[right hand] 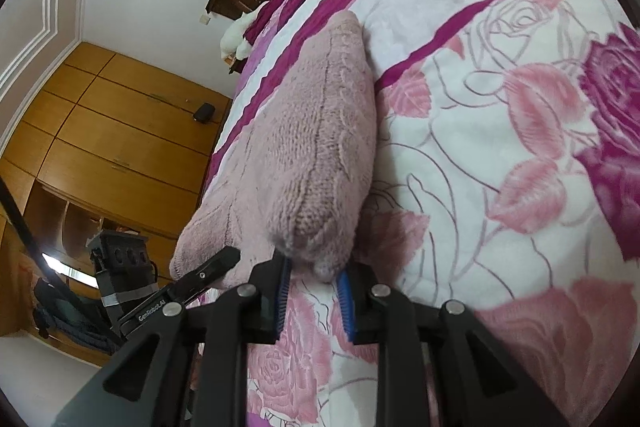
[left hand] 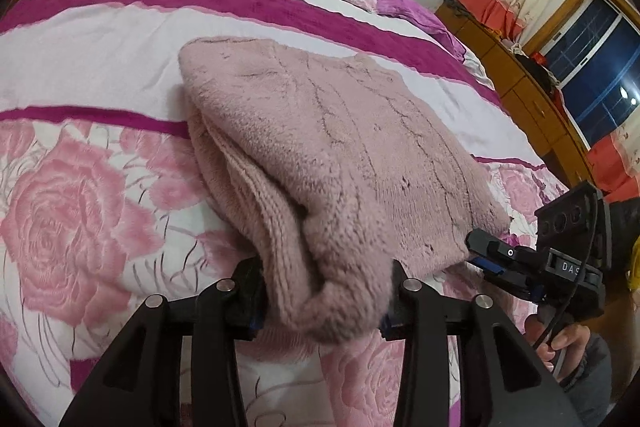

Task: Fold small clothes

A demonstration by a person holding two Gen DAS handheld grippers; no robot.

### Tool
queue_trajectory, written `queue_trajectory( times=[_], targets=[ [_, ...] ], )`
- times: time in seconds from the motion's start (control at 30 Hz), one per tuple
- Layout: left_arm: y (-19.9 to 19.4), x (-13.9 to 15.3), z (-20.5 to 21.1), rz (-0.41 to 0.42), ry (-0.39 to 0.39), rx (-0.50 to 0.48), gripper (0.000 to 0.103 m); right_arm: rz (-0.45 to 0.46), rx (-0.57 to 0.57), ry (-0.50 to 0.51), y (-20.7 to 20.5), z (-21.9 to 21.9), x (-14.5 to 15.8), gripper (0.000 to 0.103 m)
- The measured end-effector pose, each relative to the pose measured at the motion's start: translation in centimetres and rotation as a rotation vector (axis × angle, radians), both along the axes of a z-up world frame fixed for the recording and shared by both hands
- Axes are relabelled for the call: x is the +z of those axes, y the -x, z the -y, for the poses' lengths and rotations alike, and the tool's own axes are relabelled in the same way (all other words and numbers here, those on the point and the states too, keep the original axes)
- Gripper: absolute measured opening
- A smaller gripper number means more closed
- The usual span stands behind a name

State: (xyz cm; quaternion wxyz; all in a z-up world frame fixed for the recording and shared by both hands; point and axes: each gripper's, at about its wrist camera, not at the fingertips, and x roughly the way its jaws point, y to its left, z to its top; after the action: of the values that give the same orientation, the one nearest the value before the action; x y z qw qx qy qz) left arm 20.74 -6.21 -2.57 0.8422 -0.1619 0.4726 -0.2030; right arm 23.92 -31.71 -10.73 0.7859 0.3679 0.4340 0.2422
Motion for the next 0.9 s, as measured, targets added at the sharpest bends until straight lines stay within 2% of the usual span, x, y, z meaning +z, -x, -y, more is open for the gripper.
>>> queue_trajectory(
  times=[0.37, 0.6, 0.7, 0.9],
  targets=[
    [5.7, 0.6, -0.9, 0.03, -0.066, -0.007, 0.016, -0.006, -0.027, 0.017, 4.0, 0.7, -0.7, 0.021],
    [9.0, 2.1, -0.2, 0.123, -0.147, -0.027, 0.016, 0.006, -0.039, 0.051, 6.7, 0.8, -0.9, 0.022],
    [9.2, 2.9, -0.1, 0.17, -0.164, -0.022, 0.016, 0.063, -0.033, 0.145, 7.1, 0.2, 0.4, 0.021],
    [8.4, 6.8, 0.1, 0.33, -0.185, 0.009, 0.016, 0.321, -0.021, 0.351, 7.7, -1.9, 6.0, 0.019]
  ],
)
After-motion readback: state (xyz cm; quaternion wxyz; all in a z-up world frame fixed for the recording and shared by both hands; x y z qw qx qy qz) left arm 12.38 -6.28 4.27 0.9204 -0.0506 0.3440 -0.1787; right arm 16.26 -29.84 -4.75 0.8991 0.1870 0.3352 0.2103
